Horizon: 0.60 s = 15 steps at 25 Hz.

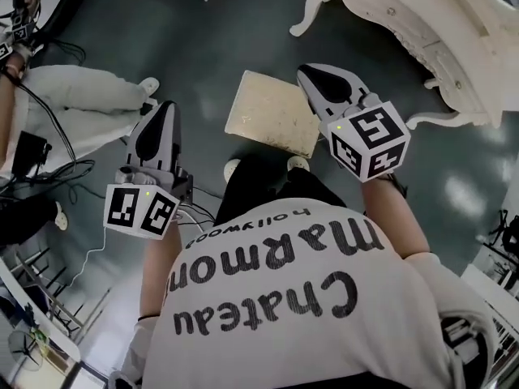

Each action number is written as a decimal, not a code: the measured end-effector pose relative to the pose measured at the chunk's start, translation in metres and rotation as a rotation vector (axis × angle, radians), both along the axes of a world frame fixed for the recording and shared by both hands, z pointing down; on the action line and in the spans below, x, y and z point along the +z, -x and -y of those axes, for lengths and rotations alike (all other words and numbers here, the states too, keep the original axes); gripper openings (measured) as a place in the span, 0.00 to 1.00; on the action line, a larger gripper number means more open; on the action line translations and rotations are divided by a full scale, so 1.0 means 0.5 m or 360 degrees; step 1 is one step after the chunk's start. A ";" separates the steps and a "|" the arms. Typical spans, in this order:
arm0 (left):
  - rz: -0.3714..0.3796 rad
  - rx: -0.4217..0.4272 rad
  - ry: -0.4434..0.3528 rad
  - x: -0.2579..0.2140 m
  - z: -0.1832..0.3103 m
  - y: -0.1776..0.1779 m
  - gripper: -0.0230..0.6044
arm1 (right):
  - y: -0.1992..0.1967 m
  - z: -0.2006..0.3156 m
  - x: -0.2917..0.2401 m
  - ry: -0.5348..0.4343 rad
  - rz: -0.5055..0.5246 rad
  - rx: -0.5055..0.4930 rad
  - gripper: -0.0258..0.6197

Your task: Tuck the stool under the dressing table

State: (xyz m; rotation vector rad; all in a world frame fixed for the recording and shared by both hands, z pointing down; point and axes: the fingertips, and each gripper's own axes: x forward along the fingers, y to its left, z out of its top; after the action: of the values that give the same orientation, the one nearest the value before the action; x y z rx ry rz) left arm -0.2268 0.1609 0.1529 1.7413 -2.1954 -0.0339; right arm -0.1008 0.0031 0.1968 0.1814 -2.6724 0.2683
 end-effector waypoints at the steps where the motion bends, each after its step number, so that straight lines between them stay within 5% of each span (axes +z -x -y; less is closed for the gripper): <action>1: -0.0011 0.0058 0.0022 0.007 0.003 0.011 0.07 | 0.002 -0.007 0.006 0.0010 -0.0009 0.0049 0.08; 7: -0.0072 0.0451 0.0185 0.102 0.041 0.014 0.07 | -0.051 -0.030 0.104 0.0125 -0.0085 0.0414 0.08; 10: -0.0094 0.0526 0.0295 0.203 0.074 0.002 0.07 | -0.098 -0.018 0.192 0.0167 -0.0167 0.0535 0.08; 15: -0.0170 0.0671 0.0663 0.438 0.093 -0.040 0.07 | -0.206 -0.053 0.405 0.0407 -0.0436 0.0656 0.08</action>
State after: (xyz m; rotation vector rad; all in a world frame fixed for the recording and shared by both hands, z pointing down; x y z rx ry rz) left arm -0.2066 0.1145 0.3720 1.8568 -1.5790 0.3920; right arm 0.0020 0.0294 0.3994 0.6395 -2.2834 0.6577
